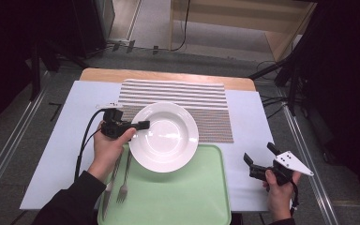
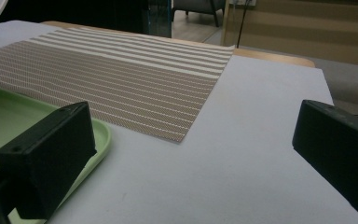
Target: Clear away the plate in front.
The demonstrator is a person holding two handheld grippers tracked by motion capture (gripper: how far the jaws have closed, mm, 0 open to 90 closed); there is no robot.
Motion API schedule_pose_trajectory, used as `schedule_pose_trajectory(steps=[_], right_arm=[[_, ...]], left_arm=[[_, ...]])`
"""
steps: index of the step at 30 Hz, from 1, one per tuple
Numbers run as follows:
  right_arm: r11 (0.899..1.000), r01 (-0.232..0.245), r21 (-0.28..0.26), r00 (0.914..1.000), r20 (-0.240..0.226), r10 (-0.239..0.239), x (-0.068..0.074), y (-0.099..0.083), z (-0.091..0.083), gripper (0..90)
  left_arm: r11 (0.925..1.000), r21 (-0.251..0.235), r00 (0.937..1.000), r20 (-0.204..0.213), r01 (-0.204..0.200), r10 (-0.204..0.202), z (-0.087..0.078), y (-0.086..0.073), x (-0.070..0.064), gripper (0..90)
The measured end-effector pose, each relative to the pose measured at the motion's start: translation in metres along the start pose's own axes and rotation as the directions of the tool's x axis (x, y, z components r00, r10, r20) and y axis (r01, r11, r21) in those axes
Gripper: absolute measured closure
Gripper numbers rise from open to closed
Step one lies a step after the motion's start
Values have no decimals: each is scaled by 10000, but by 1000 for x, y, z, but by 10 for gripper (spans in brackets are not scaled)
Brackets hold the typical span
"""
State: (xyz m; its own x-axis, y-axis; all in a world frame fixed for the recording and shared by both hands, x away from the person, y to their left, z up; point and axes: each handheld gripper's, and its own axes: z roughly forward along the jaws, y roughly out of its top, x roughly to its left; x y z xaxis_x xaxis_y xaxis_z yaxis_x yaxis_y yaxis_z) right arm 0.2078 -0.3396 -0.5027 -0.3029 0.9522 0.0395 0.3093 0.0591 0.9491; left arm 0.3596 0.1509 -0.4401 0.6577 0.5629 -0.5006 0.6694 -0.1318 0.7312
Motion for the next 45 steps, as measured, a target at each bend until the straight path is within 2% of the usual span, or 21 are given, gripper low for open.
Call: schedule_pose_trajectory(steps=[11, 22, 27, 33, 38, 45], right_arm=[[10000, 9, -12, 10000, -10, -9, 1, 0, 0, 0], [10000, 6, -12, 10000, -16, -6, 1, 0, 0, 0], [10000, -13, -13, 10000, -7, 13, 1, 0, 0, 0], [10000, 83, -49, 10000, -17, -83, 1, 0, 0, 0], [10000, 84, -49, 10000, -8, -84, 1, 0, 0, 0], [10000, 22, -13, 10000, -30, -23, 2, 0, 0, 0]], left_arm=[[9999, 76, 9996, 255, 69, -71, -4, -14, -5, 813], [9996, 267, 9990, 454, -62, 50, -4, -28, -10, 812], [9992, 401, 9981, 605, 76, -101, -4, -36, -13, 812], [9979, 644, 9967, 812, 22, -74, -3, -44, -14, 811], [9974, 706, 9967, 791, 116, -172, -3, -52, -16, 809], [9966, 808, 9939, 1075, 173, -259, -7, -59, -18, 809]])
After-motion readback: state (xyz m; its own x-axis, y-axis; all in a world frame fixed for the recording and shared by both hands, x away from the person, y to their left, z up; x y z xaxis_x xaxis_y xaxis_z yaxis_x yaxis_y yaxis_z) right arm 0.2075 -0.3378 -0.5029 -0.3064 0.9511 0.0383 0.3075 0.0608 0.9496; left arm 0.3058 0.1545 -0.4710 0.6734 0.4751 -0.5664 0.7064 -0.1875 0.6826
